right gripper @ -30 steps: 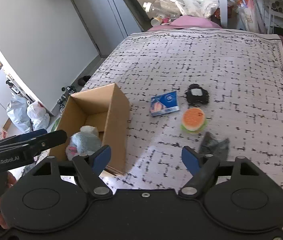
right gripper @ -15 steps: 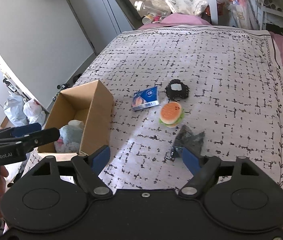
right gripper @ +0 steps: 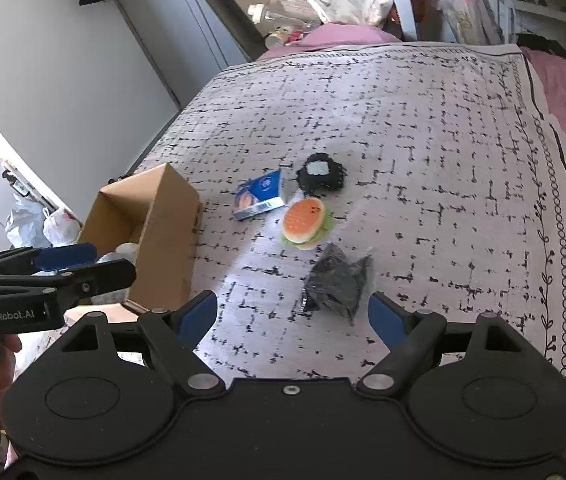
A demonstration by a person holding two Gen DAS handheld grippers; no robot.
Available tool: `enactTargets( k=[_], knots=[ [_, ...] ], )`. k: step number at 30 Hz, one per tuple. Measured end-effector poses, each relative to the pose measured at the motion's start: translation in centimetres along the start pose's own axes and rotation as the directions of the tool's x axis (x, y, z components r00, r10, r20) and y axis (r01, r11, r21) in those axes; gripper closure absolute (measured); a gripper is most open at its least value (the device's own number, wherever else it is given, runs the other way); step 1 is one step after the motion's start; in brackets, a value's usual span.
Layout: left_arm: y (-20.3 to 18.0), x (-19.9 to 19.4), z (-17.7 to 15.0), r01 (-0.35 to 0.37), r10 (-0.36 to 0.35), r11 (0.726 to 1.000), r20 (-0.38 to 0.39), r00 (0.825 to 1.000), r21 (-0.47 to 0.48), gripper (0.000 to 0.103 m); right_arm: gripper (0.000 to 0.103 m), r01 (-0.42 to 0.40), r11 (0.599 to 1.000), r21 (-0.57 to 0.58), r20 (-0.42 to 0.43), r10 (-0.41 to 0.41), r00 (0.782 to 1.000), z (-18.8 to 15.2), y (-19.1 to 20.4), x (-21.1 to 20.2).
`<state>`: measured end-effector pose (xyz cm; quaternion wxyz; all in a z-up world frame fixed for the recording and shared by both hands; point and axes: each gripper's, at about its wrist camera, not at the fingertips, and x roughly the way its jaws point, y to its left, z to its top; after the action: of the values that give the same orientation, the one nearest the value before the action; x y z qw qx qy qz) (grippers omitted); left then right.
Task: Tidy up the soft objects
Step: 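Move right gripper to the dark plastic bag and close on it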
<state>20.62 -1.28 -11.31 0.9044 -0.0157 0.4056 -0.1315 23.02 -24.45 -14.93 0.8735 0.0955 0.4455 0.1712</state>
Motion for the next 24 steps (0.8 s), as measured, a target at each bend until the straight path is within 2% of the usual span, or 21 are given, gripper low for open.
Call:
enactTargets(
  k=[5, 16, 22, 24],
  knots=[
    [-1.1, 2.0, 0.1, 0.016, -0.015, 1.0, -0.025, 1.0, 0.023, 0.025, 0.03, -0.001, 0.999, 0.045, -0.017, 0.001, 1.0, -0.4, -1.6, 1.3],
    [-1.6, 6.3, 1.5, 0.044, -0.041, 0.998, -0.063, 0.997, 0.046, 0.025, 0.031, 0.009, 0.986, 0.164, 0.002, -0.009, 1.0, -0.5, -4.1, 4.9],
    [-1.2, 8.1, 2.1, 0.052, -0.049, 0.998, -0.087, 0.995, 0.031, 0.025, 0.038, 0.023, 0.983, 0.184, -0.019, -0.02, 1.0, -0.3, -4.0, 7.1],
    [-1.3, 8.6, 2.3, 0.056, -0.054, 0.998, -0.09, 0.994, 0.027, 0.025, 0.044, 0.033, 0.983, 0.181, -0.035, -0.027, 0.999, -0.2, -3.9, 7.9]
  ],
)
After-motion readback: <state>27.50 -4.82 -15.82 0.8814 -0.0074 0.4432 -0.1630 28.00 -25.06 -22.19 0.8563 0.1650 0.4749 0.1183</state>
